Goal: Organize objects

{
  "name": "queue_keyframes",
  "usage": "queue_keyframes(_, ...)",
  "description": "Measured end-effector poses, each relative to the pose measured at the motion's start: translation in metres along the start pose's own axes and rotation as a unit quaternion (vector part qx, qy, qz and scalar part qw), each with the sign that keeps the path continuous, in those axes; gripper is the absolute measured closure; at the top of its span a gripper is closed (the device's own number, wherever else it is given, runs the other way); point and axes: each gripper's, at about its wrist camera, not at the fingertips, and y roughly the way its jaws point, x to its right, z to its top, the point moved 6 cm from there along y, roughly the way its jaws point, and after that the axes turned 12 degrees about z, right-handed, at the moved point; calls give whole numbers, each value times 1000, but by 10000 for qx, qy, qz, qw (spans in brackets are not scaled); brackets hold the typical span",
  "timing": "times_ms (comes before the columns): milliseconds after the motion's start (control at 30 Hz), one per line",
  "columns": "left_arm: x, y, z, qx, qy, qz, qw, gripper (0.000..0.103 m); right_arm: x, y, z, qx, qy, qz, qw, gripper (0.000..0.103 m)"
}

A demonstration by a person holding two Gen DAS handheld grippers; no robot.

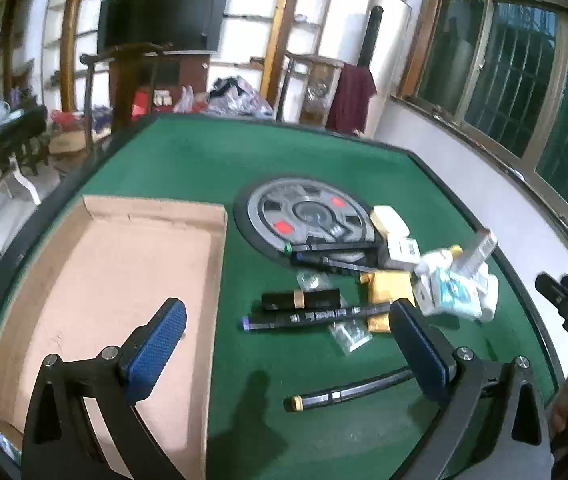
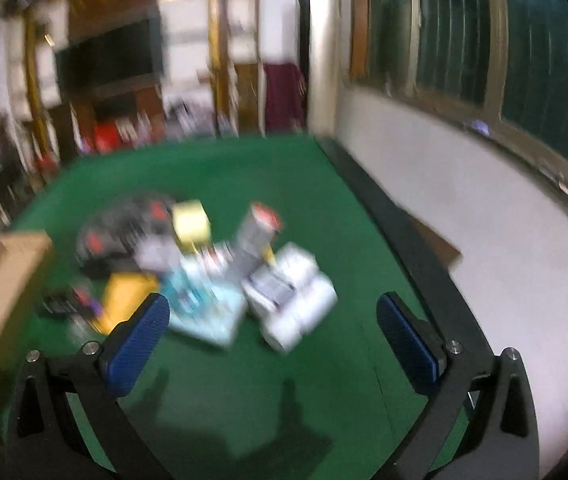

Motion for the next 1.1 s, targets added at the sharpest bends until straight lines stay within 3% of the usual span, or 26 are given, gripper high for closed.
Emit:
queue_keyframes(33, 7, 3, -7, -82, 120, -155, 9998, 3, -3, 10, 5, -125, -10, 167, 9998, 0)
queue_keyframes(67, 13, 3, -14, -132, 277, -269, 9992, 3, -3, 29, -5, -666, 55, 245, 9975, 0)
queue_keyframes(133, 34, 2, -27, -155, 817, -385, 9958, 3, -3, 53, -18, -1134, 331, 362, 9923, 0)
queue_keyframes(200, 59, 1, -41, -83, 1509, -339, 9879, 4, -1, 61, -31, -1265, 658, 759, 9869, 0)
queue_keyframes(333, 98, 5, -61, -52, 2453, -473, 9683, 5, 1, 68, -35, -1322, 775, 851, 9845, 0)
queue_keyframes(400, 108, 12, -68, -148, 2720, -472, 9610, 14, 0, 62, -32, -1228, 767, 881, 9855, 0)
queue_keyframes(433, 112, 17, -71, -220, 2836, -438, 9577, 27, 0, 63, -32, -1204, 761, 898, 9857, 0)
queue_keyframes(467, 113, 22, -75, -336, 2934, -404, 9545, 47, 0, 61, -31, -1167, 758, 931, 9859, 0)
queue_keyframes(533, 114, 33, -83, -758, 3008, -429, 9497, 69, 0, 60, -31, -1118, 760, 967, 9861, 0)
queue_keyframes(567, 114, 31, -83, -809, 2920, -567, 9513, 81, 1, 58, -30, -1102, 768, 992, 9860, 0)
queue_keyframes(600, 115, 30, -86, -977, 2894, -705, 9496, 85, 0, 58, -30, -1090, 776, 1031, 9856, 0)
queue_keyframes(767, 123, 21, -93, -943, 3019, -677, 9462, 86, -3, 61, -30, -1129, 881, 1167, 9828, 0)
queue_keyframes(900, 131, 22, -90, -890, 2827, -595, 9532, 86, -11, 64, -29, -1177, 890, 1294, 9806, 0)
queue_keyframes(967, 131, 23, -90, -922, 2673, -561, 9575, 91, -17, 64, -27, -1187, 836, 1356, 9801, 0)
queue_keyframes(1100, 107, 11, -85, -957, 1934, -807, 9731, 92, -36, 64, -21, -1251, 620, 1526, 9784, 0)
